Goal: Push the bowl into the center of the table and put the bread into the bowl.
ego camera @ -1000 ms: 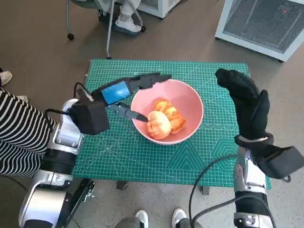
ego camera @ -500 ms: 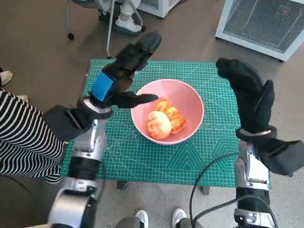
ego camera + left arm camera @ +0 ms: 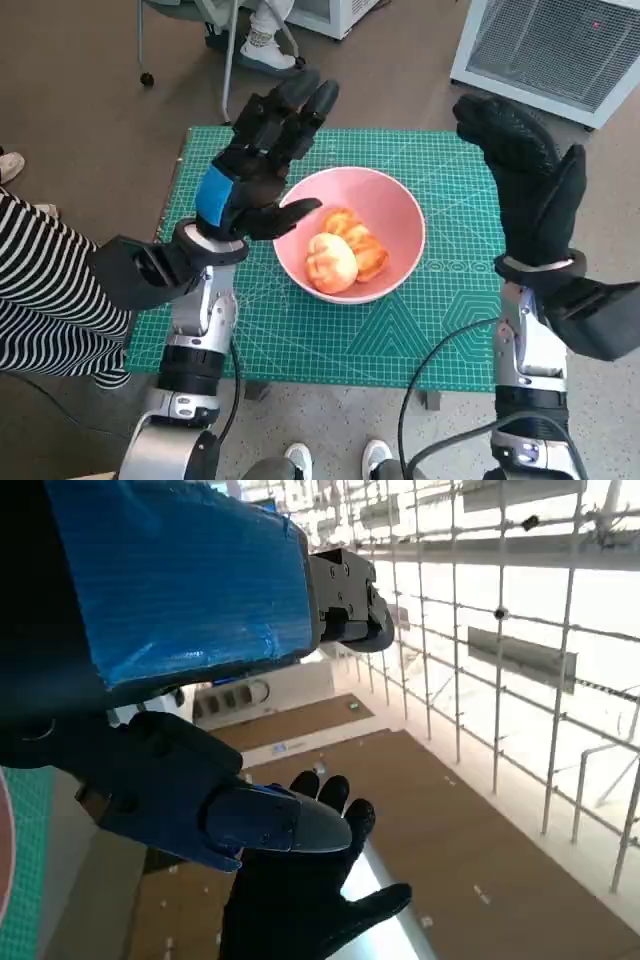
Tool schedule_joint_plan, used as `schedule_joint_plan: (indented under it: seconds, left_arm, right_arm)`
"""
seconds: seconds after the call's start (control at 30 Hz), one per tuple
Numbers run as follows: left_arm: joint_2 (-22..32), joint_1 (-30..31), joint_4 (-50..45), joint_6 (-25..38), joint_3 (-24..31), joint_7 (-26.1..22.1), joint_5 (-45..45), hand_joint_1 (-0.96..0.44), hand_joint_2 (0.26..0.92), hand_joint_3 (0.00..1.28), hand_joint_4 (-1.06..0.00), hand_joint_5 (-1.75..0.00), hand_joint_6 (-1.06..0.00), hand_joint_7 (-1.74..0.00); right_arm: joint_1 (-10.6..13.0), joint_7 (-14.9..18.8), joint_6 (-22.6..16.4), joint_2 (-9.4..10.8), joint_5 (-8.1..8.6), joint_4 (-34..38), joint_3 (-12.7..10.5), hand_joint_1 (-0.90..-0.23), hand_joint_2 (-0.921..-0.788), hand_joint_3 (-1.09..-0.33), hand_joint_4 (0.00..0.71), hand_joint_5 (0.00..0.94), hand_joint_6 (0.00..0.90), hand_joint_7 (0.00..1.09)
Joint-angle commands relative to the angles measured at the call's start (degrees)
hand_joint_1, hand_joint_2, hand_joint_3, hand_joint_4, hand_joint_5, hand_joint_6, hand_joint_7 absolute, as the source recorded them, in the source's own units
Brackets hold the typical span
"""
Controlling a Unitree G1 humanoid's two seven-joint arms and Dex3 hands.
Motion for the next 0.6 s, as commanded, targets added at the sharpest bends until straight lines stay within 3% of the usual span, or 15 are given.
schedule_joint_plan:
  seconds: [0.03,0.6]
  left_arm:
    - [-0.4,0.3,-0.1,-1.4,0.6,0.5,0.9,-0.65,0.921,0.30,-0.12,-0.03,0.00,-0.50]
    - [-0.7,1.3,-0.7,-3.3,0.0,2.5,3.9,-0.60,0.921,0.29,-0.11,-0.03,0.00,-0.46]
  right_arm:
    - [-0.1,0.1,0.2,0.1,-0.51,1.3,0.2,-0.758,-0.921,-0.687,0.202,0.010,0.057,0.58]
    - [-1.3,-0.3,0.2,-0.8,-1.83,1.4,0.4,-0.758,-0.921,-0.694,0.201,0.007,0.052,0.57]
